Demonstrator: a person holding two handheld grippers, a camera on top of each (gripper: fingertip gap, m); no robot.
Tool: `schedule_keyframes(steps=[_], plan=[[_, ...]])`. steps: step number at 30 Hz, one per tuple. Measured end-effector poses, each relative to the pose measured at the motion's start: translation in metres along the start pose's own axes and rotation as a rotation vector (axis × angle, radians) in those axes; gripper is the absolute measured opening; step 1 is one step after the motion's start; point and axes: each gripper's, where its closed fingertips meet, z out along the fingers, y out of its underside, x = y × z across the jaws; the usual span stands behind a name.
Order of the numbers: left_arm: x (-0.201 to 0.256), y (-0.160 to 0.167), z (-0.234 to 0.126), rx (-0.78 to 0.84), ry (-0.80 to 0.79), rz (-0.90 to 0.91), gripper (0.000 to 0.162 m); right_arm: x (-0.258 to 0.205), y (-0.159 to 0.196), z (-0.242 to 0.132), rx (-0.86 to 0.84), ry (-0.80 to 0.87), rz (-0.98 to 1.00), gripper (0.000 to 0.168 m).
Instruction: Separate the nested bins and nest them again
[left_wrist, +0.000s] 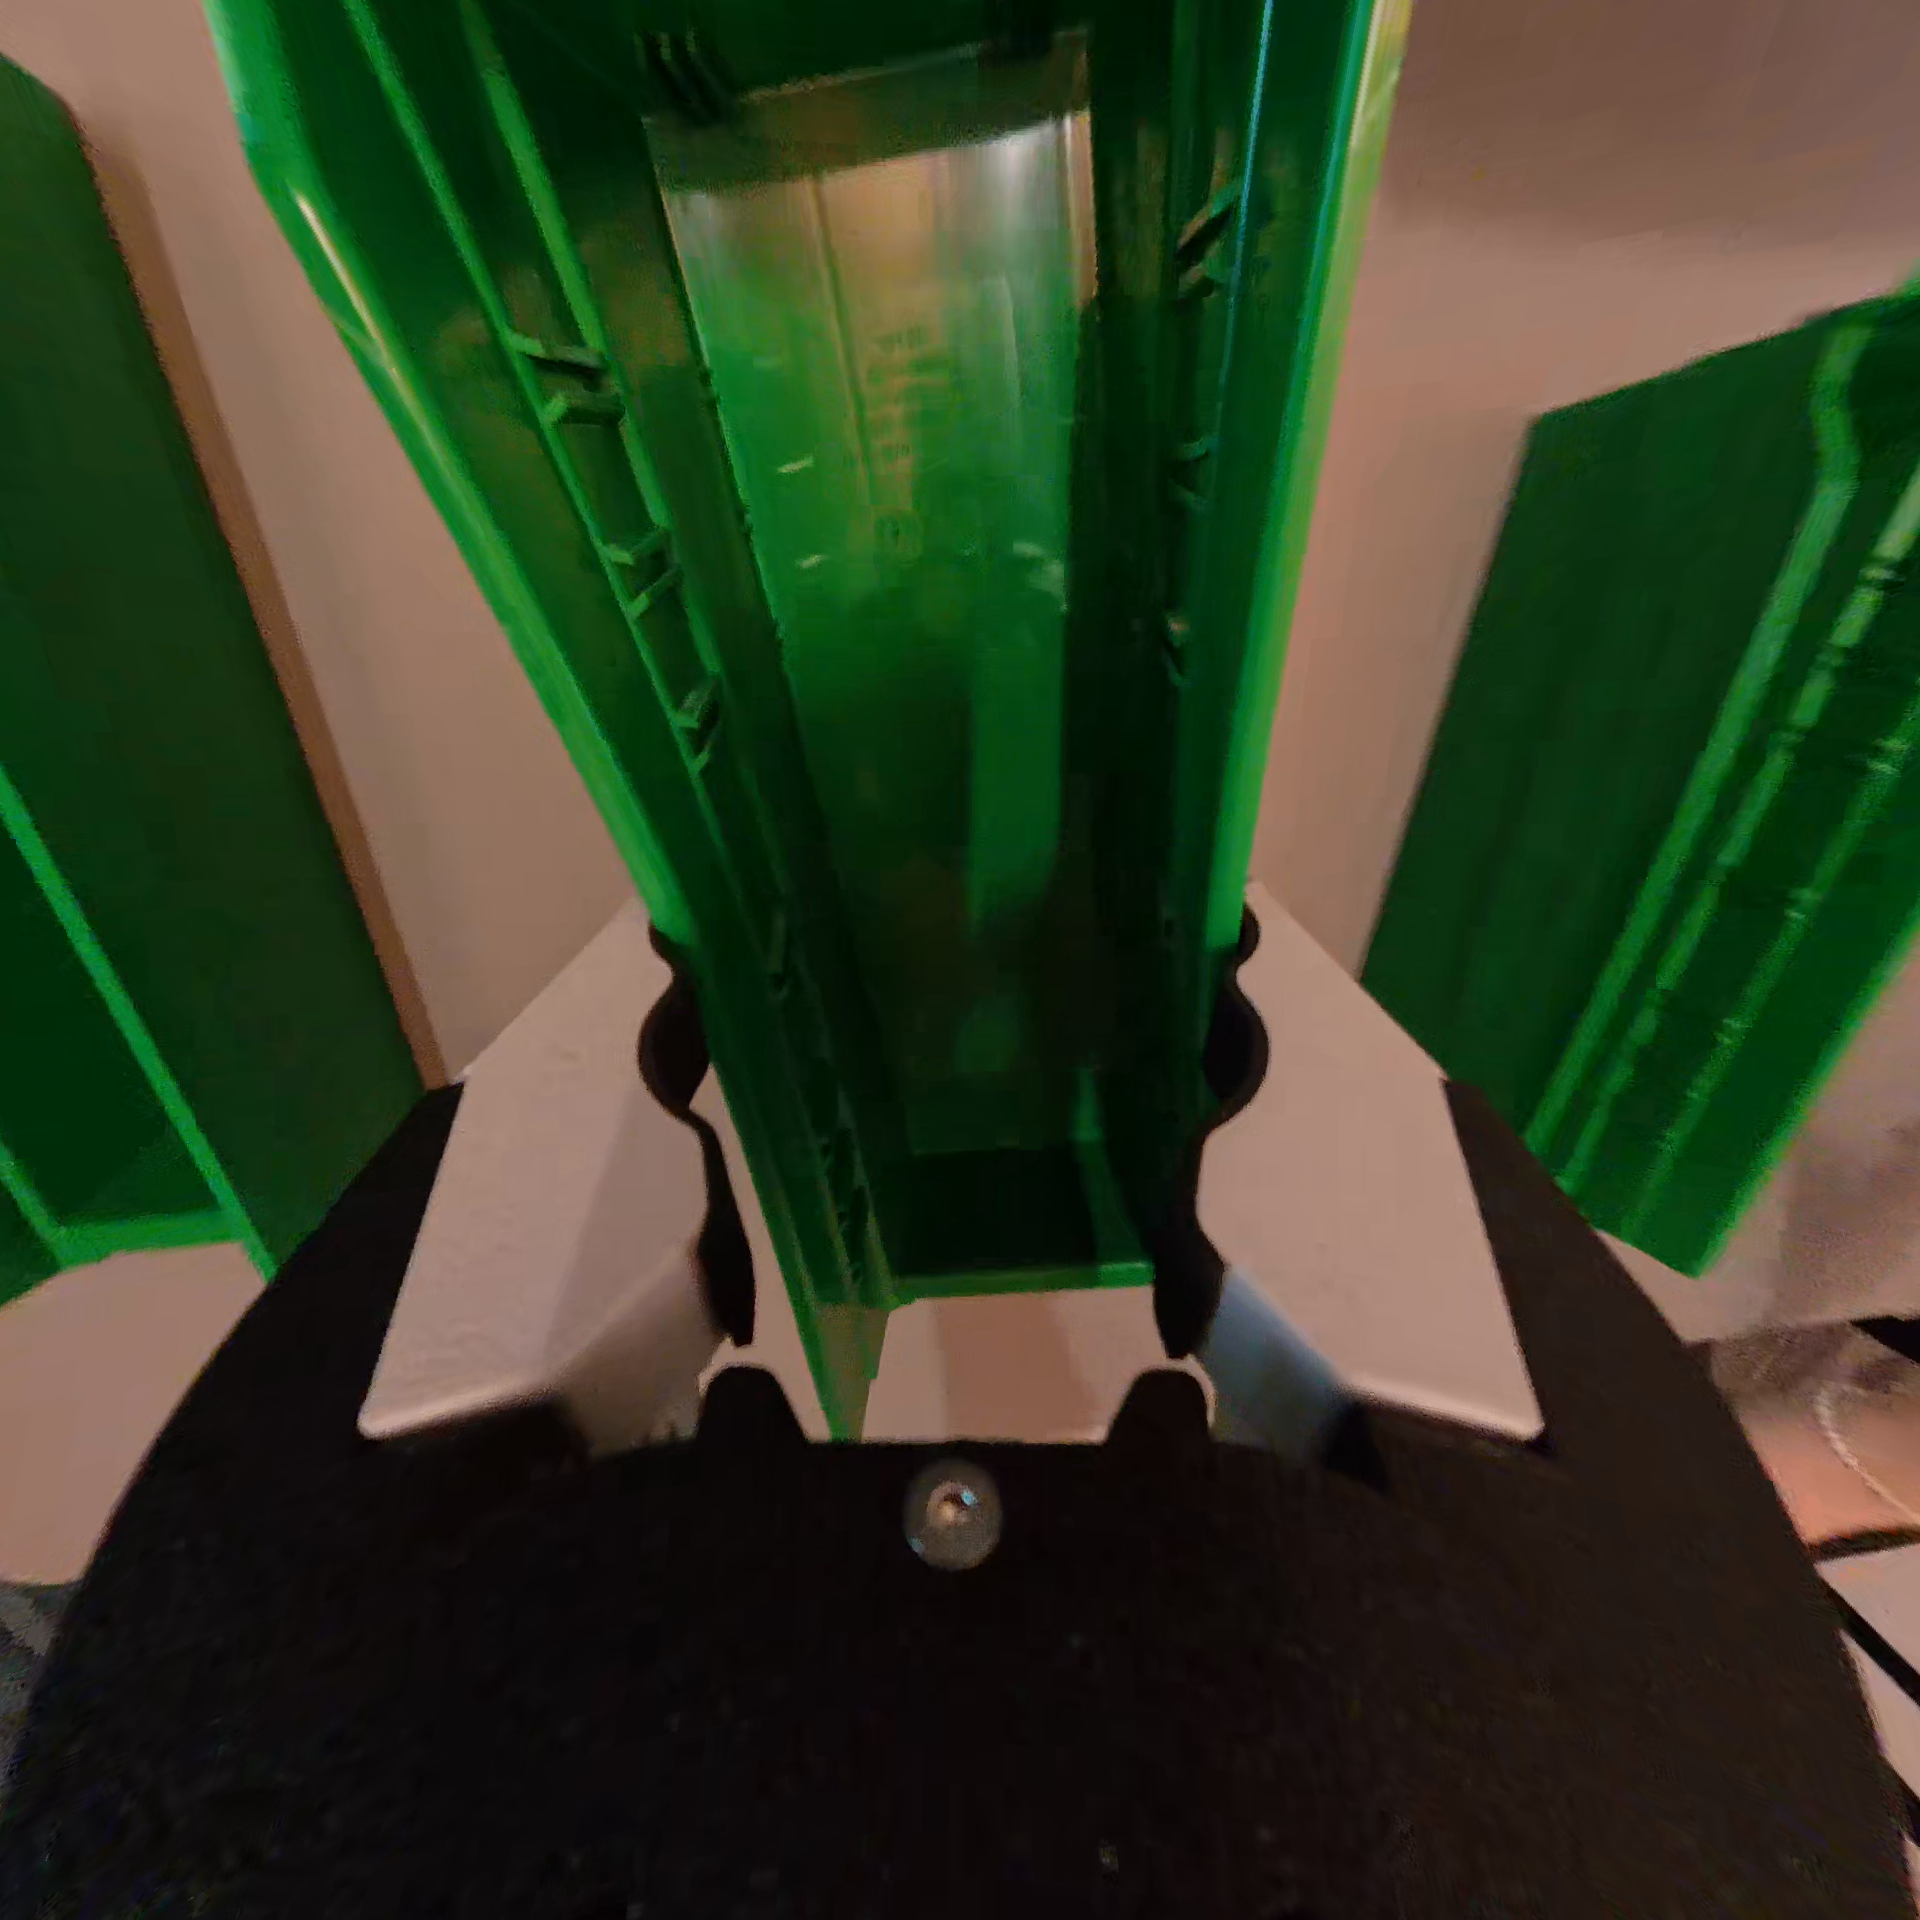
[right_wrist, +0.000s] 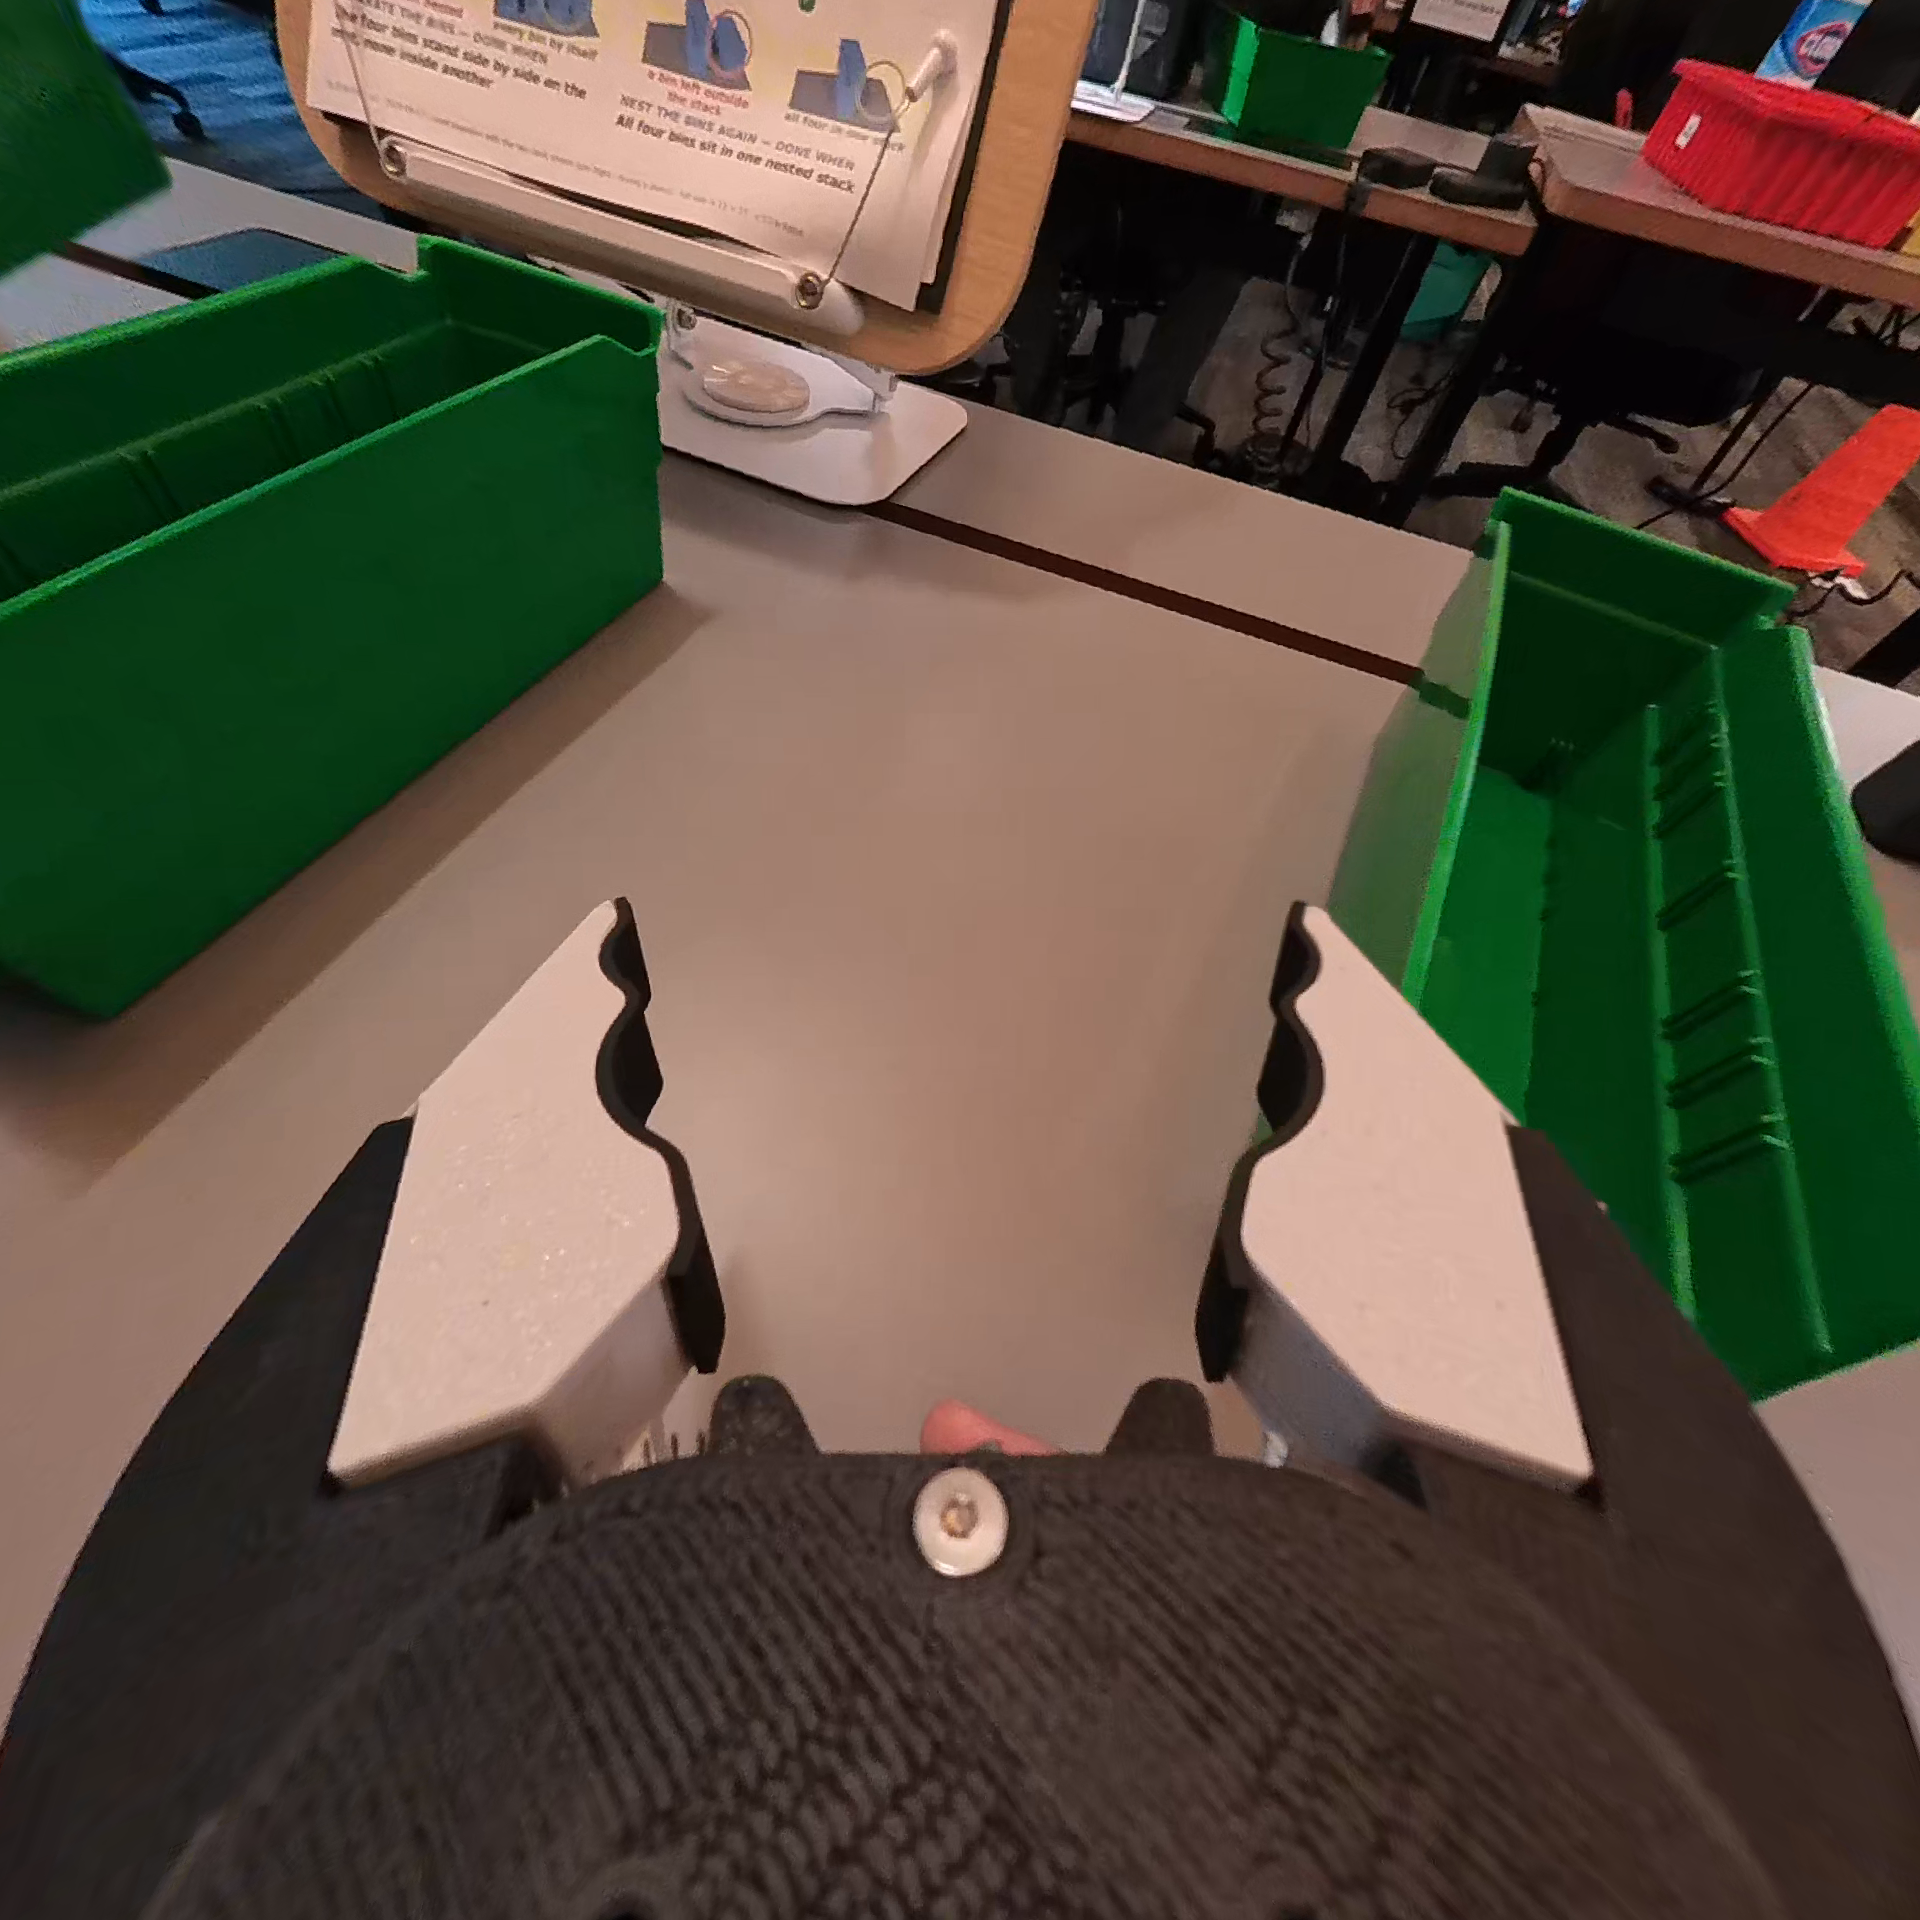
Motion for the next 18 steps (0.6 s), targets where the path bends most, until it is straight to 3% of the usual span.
schedule_keyframes(steps=[8,12,18], plan=[[0.120,0.025,-0.076,0.017,0.041,0.127,0.093,-0.015,-0.012,-0.003,0.020,-0.026,-0.027,0.117],[0.167,0.042,-0.080,0.005,0.051,0.142,0.093,-0.020,-0.017,-0.007,0.026,-0.030,-0.048,0.117],[0.194,0.056,-0.058,-0.011,-0.008,0.089,0.092,-0.024,-0.018,-0.008,0.035,-0.050,-0.036,0.116]])
